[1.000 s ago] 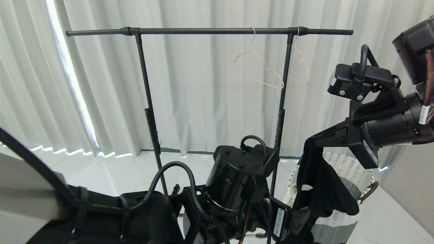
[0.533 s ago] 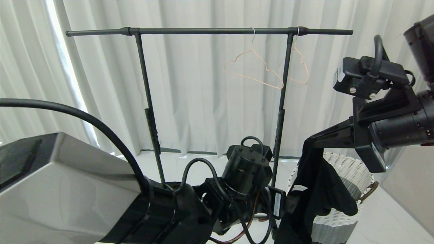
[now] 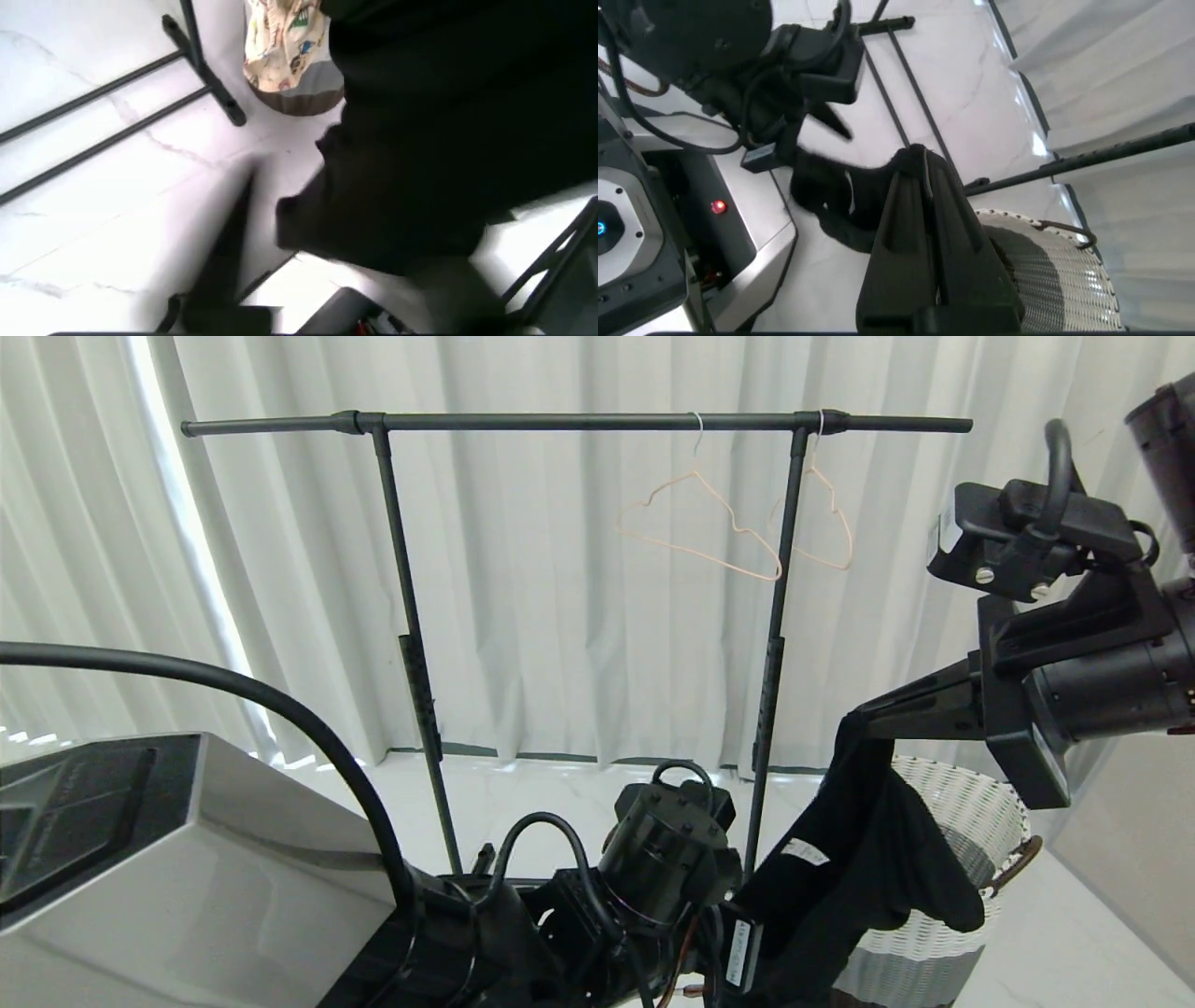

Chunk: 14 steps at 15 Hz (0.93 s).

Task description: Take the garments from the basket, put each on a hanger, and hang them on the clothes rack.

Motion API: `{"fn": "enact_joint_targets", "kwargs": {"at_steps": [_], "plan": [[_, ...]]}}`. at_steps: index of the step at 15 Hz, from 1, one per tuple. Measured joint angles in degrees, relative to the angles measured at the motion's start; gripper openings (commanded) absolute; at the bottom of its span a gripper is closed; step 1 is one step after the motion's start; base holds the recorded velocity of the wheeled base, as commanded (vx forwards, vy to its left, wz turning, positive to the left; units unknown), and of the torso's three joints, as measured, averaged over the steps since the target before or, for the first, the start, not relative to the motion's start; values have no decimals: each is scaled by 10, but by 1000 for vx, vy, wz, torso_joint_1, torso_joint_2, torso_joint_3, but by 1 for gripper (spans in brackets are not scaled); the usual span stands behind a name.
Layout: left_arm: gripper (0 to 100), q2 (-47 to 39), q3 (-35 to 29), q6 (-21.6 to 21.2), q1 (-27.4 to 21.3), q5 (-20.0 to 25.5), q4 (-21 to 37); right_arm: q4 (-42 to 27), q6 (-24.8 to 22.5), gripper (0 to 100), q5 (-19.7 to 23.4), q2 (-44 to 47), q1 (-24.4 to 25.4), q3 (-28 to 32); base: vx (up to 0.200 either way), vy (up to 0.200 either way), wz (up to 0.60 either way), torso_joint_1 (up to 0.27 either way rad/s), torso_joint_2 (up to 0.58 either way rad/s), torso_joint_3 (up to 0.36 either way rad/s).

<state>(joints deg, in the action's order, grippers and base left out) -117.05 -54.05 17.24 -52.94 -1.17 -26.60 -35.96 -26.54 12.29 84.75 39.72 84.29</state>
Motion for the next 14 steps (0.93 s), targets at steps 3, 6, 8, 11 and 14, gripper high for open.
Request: {"fn": "enact_joint_targets", "kwargs": {"at_steps": [3, 6, 8, 11, 14], "plan": [[0, 25, 13, 0, -10, -20, -2, 0, 4, 0, 0, 0, -3, -7, 0, 0, 0, 0, 0, 0], [0, 101, 27, -1, -32, -20, -2, 2, 4, 0, 0, 4, -15, -29, 0, 0, 0, 0, 0, 0], [0, 169, 41, -2, -34, -15, 64, 49, 4, 0, 1, 15, -16, -32, 0, 0, 0, 0, 0, 0], [0, 291, 20, -9, -28, -3, 277, 92, 4, 0, 0, 36, -9, -21, 0, 0, 0, 0, 0, 0], [0, 380, -95, -30, -15, -1, 416, 95, 4, 0, 1, 35, -6, -9, 0, 0, 0, 0, 0, 0]]}}
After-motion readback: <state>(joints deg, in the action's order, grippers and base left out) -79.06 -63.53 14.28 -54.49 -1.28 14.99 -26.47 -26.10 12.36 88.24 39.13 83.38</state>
